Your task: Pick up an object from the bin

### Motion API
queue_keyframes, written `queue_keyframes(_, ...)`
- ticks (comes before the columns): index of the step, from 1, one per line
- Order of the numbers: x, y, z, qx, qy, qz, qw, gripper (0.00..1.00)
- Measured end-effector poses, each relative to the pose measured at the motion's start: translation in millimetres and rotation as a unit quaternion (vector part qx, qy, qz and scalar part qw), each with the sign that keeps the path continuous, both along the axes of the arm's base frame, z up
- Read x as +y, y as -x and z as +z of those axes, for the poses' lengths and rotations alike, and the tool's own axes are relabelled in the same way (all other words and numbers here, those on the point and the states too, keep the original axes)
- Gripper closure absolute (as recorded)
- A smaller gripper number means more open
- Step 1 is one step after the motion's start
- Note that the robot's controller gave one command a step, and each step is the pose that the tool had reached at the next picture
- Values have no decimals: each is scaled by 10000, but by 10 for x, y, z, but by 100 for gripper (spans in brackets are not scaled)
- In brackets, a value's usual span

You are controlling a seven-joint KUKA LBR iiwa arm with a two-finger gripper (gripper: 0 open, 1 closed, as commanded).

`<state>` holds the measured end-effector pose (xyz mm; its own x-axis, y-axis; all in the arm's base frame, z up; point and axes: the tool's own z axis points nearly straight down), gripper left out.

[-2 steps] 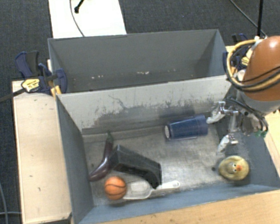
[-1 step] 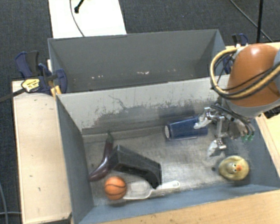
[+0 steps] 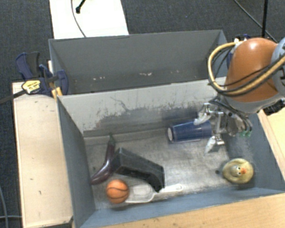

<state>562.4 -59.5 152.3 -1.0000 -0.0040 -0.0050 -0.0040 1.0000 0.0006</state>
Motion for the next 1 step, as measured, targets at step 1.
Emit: queue_keyframes(1, 97, -112, 30, 1, 2, -195, 9998, 0)
